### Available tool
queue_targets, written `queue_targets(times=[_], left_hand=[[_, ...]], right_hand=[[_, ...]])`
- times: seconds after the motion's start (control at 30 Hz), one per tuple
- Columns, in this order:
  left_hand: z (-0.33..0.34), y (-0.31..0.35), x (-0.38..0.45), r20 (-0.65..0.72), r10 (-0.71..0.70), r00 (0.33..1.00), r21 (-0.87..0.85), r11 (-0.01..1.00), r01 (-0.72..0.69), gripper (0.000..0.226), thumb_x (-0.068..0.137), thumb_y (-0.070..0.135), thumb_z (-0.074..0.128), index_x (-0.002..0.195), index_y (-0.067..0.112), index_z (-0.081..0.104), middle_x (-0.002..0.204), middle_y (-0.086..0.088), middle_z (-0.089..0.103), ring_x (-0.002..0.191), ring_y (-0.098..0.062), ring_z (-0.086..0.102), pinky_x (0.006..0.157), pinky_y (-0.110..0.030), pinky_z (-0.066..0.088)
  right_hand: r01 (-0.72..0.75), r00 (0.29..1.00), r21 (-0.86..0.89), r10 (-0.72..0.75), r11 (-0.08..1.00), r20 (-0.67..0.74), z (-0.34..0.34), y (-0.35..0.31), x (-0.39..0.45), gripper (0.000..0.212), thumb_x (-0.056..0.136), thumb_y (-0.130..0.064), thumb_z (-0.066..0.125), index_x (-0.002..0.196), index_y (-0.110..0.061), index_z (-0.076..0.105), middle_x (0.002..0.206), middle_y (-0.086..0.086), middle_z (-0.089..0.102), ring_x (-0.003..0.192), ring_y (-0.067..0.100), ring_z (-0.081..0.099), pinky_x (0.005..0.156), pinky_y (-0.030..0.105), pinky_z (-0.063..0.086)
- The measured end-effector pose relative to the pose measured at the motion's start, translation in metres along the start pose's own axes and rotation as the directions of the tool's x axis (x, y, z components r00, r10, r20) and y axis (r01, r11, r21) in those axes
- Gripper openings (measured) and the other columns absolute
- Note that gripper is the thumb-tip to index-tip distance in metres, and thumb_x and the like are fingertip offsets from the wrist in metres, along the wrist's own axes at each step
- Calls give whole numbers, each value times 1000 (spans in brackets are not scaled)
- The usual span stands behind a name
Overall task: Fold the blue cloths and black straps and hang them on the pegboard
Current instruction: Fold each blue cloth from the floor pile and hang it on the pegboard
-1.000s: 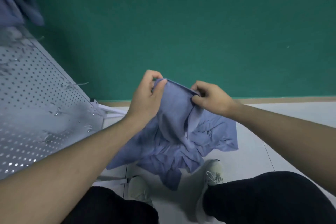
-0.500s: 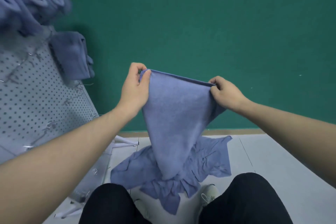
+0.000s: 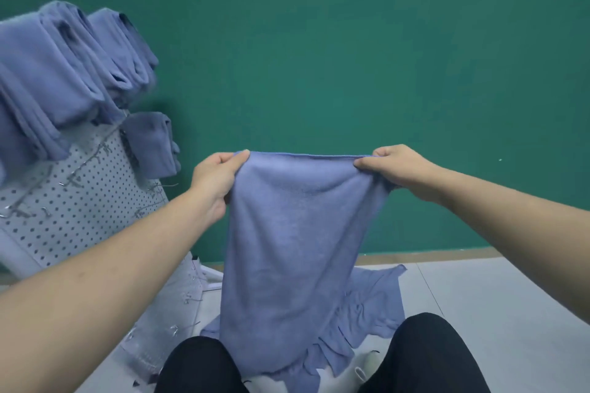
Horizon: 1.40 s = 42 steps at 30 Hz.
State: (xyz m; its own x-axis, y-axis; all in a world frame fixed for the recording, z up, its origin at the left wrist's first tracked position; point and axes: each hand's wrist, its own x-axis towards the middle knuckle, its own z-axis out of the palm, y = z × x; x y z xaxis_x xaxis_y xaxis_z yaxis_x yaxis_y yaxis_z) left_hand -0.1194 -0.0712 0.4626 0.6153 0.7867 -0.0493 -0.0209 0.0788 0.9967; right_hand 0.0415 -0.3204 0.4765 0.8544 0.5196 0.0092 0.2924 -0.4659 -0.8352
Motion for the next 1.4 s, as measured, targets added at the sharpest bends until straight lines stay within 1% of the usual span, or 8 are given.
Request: queue_targets(times=[0.17,0.27,0.4,0.57,0.73,0.93,1.17,1.4], left_hand=[[10,-13,-16,84,-92,992,-64,993,97,15,90,23,75,81,19,64,76,1,69,65,-13,62,56,-24,53],[21,-16,-31,164,-105,981,-86,989,120,9,90,21,75,87,17,68,86,-1,75,72,-16,69,62,-27,57],[42,-16,-50,227,-90,970,-144,982,125,15,89,18,76,100,9,72,94,-6,78,77,-17,72,64,-25,59],[61,-20,-64,233,-47,971,-166,982,87,13,88,15,77,98,7,74,98,-6,78,82,-17,75,70,-24,60],[66,-25,-77,256,-28,966,-146,987,68,14,88,18,77,98,8,76,97,-5,79,89,-17,75,84,-28,60],[63,-30,-82,272,-1,962,-136,990,40,15,89,16,76,102,8,77,99,-6,78,98,-20,75,90,-32,58],[59,-31,-89,293,57,954,-143,990,-15,14,90,15,73,102,7,77,100,-8,78,97,-21,74,92,-34,58],[50,-32,-93,281,121,952,-124,988,-89,6,91,14,72,90,10,76,101,-11,77,94,-23,72,91,-39,58]], right_hand=[[-109,991,286,80,952,110,16,-12,-9,25,93,-30,66,72,-25,52,66,-2,54,53,12,49,47,17,44],[-91,985,282,46,955,163,26,-21,-14,18,94,-37,64,85,-23,58,71,2,53,53,13,45,50,20,43],[-101,974,330,26,939,224,41,-28,-21,24,97,-32,61,75,-24,54,67,-1,50,55,12,46,56,22,45],[-155,961,480,20,863,275,51,-32,-29,12,92,-22,65,85,-20,56,89,10,53,63,13,55,56,21,53],[-243,957,620,81,746,279,57,-30,-37,15,90,-24,73,90,-17,59,82,6,61,56,10,62,62,22,58],[-276,951,667,99,692,292,58,-27,-46,18,91,-25,72,97,-8,71,81,6,72,69,14,70,74,25,61],[-309,942,707,105,636,318,55,-29,-54,12,93,-19,67,88,-8,69,77,5,73,67,14,70,70,25,61],[-287,950,728,88,623,300,58,-32,-60,11,92,-16,67,100,-8,67,83,8,73,69,15,71,69,25,61]])
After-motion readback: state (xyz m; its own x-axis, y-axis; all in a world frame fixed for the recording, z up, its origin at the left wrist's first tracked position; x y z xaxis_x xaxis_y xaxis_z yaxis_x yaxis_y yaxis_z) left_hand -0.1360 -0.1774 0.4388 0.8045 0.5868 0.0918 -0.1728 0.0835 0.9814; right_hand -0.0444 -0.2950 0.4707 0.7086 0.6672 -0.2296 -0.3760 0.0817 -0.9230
